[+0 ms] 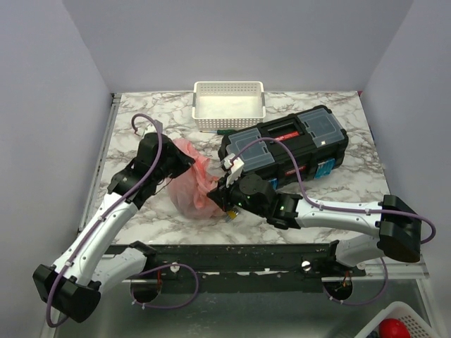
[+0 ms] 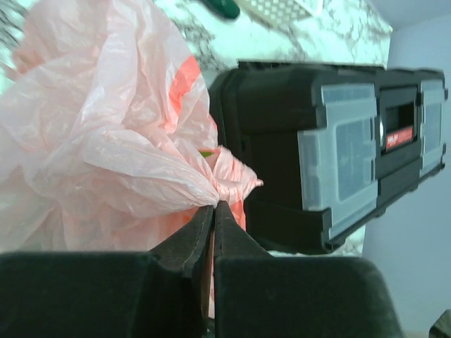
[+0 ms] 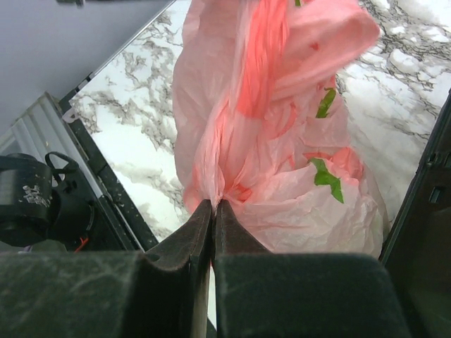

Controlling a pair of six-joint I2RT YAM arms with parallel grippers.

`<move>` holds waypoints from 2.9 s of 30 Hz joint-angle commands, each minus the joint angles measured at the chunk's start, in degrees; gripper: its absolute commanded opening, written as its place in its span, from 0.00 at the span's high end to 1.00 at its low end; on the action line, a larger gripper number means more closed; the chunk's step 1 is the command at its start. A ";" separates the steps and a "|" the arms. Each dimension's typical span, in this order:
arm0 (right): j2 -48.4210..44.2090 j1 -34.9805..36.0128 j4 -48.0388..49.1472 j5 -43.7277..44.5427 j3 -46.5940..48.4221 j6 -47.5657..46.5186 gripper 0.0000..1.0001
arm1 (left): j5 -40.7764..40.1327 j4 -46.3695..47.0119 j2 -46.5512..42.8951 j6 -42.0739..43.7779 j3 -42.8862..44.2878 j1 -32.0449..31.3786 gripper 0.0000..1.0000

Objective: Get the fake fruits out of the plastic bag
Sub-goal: Untie the plastic bag at the center of the board, then adjust the plastic bag at the center of the board.

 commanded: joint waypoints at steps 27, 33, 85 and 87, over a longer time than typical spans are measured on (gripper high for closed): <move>-2.21 0.22 -1.30 -0.79 -2.43 2.26 0.77 | 22.38 2.67 0.46 17.11 1.07 26.96 1.00; -1.71 0.29 -1.46 -2.04 2.77 -0.64 0.40 | 24.85 1.29 -0.16 19.48 -0.86 26.96 1.00; -3.72 -2.86 -0.97 5.26 6.90 -0.13 0.99 | -20.75 -12.34 -9.17 24.27 3.58 -2.03 1.00; -1.95 -4.76 -1.08 3.02 9.45 -0.37 0.99 | -26.53 -14.48 -7.54 25.75 9.44 -1.17 1.00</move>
